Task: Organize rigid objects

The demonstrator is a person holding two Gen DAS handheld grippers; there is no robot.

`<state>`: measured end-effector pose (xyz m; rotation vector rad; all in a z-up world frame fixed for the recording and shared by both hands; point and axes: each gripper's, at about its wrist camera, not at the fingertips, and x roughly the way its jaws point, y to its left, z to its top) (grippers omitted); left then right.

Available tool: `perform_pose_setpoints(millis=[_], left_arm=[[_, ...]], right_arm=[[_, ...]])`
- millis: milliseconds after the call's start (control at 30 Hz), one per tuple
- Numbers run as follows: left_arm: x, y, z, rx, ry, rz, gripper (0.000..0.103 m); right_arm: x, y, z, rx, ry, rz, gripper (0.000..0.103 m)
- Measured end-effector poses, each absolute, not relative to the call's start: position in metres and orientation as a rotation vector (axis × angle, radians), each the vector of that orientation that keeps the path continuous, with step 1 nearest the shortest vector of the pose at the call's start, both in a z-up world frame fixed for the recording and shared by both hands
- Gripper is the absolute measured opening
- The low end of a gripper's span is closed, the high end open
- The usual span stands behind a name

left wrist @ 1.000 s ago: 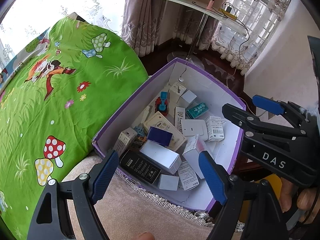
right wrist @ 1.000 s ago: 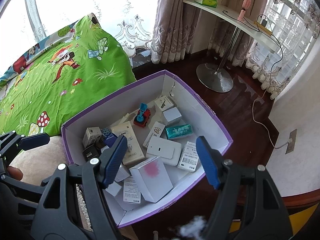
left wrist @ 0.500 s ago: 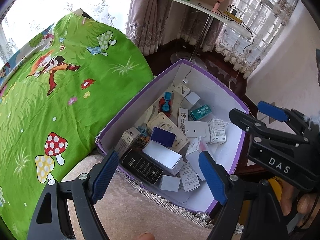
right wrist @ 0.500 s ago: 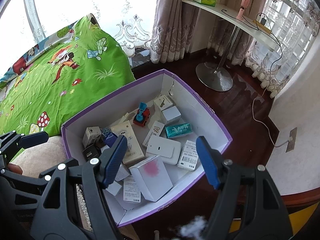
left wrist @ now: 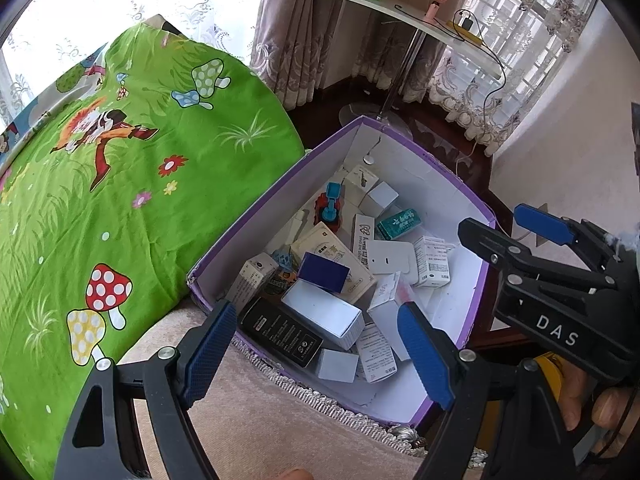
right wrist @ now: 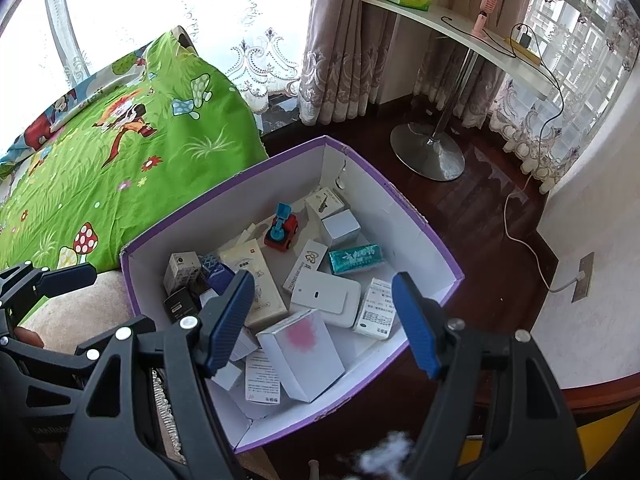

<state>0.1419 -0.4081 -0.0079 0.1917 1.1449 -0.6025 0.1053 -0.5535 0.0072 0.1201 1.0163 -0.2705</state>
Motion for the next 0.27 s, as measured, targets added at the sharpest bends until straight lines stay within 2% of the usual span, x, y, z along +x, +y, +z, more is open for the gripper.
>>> perform_pose_setpoints(millis=[267], left_arm=[[0.1385, -0.4131, -0.0042, 0.195, 1.121, -0.669, 0.087]], right_arm=[[0.1009, -0.5543, 0.0077, 0.139, 1.018, -0.273, 0.074]])
